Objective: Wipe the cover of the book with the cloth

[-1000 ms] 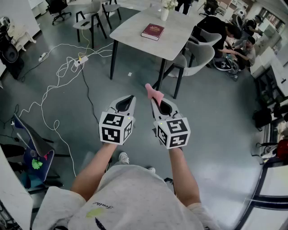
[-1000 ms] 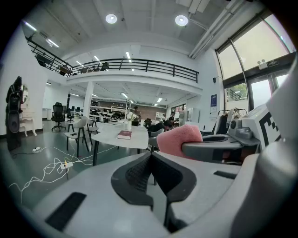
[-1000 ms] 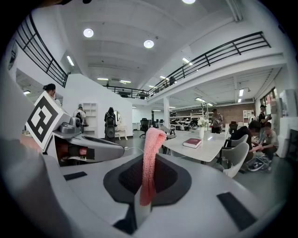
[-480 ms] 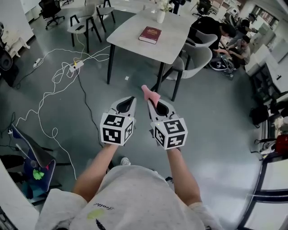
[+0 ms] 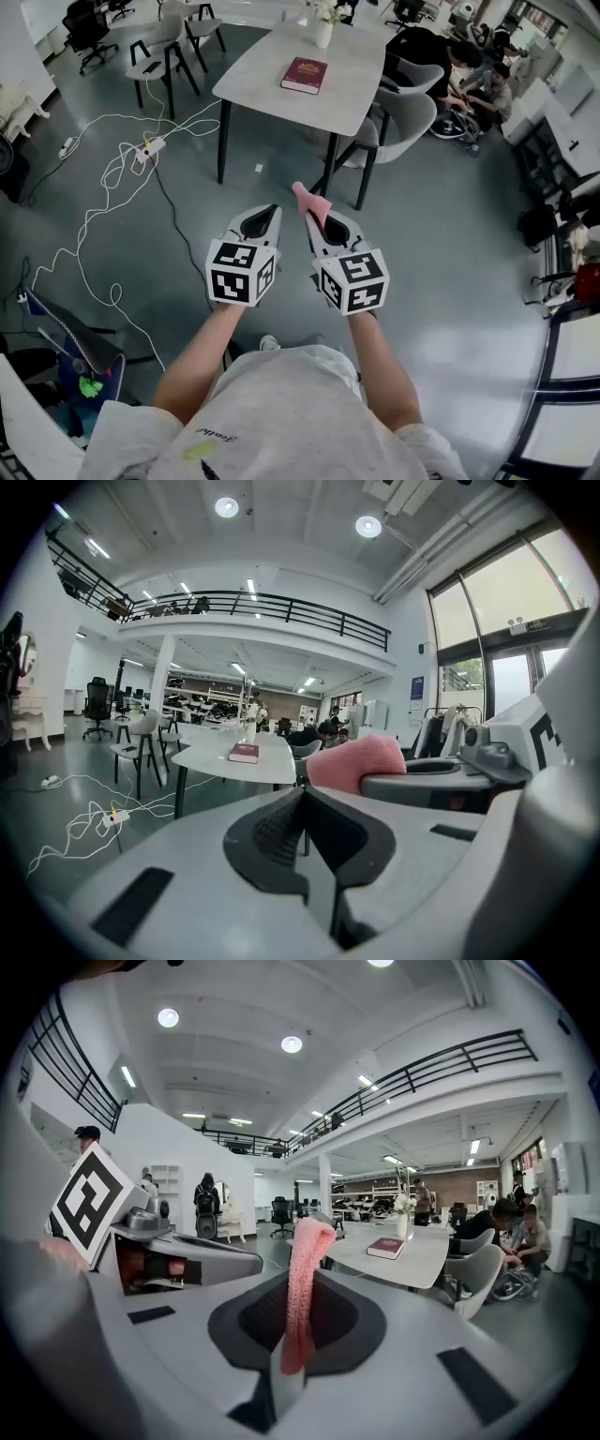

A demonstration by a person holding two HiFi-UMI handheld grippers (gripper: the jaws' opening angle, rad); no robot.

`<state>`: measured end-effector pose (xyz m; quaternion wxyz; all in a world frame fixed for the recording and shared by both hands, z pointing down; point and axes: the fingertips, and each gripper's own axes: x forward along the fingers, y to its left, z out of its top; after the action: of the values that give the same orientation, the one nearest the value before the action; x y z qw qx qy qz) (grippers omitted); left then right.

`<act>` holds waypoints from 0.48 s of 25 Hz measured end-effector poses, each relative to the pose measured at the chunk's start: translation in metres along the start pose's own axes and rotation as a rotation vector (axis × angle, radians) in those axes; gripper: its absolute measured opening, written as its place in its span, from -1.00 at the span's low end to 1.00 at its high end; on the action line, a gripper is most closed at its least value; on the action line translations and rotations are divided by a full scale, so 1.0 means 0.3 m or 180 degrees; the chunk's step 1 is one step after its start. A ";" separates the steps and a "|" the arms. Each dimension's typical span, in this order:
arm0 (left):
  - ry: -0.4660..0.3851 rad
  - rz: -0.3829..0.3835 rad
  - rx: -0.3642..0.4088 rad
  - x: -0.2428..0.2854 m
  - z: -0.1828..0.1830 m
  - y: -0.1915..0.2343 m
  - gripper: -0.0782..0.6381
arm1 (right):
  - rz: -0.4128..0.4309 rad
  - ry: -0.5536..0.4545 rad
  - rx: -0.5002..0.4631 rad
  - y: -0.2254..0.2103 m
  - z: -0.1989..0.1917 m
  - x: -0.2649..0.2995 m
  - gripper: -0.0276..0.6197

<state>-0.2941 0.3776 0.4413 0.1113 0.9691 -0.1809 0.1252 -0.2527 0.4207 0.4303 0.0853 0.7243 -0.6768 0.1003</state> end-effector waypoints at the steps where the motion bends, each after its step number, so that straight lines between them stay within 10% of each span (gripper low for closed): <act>1: 0.0008 -0.0015 -0.0011 0.012 0.004 0.005 -0.76 | -0.0005 0.0013 -0.0006 -0.007 0.003 0.008 -0.86; 12: 0.0100 -0.0057 -0.0009 0.188 0.026 0.030 -0.76 | -0.0010 0.0084 0.0003 -0.162 -0.009 0.119 -0.86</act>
<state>-0.2451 0.3492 0.4515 0.1167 0.9685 -0.1706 0.1391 -0.2021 0.3905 0.4428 0.0940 0.7241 -0.6743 0.1100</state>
